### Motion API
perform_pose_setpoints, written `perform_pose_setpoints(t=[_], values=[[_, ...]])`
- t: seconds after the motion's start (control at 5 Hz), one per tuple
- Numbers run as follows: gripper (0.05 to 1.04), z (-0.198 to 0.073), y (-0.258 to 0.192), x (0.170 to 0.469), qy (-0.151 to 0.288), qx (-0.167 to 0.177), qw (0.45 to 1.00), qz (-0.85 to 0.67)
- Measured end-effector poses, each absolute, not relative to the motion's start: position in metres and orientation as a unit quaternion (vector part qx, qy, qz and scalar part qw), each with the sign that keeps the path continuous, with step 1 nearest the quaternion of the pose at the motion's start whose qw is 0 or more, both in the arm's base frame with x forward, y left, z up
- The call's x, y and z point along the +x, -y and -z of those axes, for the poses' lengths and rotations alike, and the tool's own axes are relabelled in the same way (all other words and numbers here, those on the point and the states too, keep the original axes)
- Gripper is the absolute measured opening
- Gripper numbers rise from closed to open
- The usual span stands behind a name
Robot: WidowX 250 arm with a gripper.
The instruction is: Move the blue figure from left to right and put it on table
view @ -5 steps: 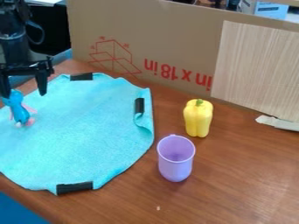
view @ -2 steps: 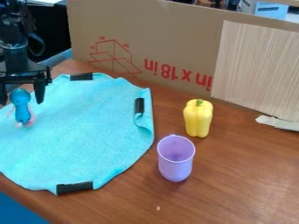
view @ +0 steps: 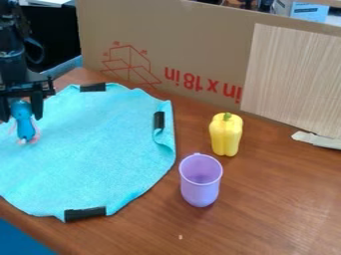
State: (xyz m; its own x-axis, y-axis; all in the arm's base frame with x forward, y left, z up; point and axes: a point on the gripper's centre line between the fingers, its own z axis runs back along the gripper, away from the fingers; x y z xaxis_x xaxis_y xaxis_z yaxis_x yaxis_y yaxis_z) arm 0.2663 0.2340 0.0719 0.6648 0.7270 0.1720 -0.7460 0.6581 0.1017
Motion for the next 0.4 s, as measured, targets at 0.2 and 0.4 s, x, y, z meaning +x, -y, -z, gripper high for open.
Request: perform_pose_setpoints(t=[0.2, 0.4], values=[[0.636, -0.069, -0.228, 0.27, 0.057, 0.09, 0.916, -0.388], [0.636, -0.067, -0.217, 0.273, 0.061, 0.091, 0.921, -0.374]])
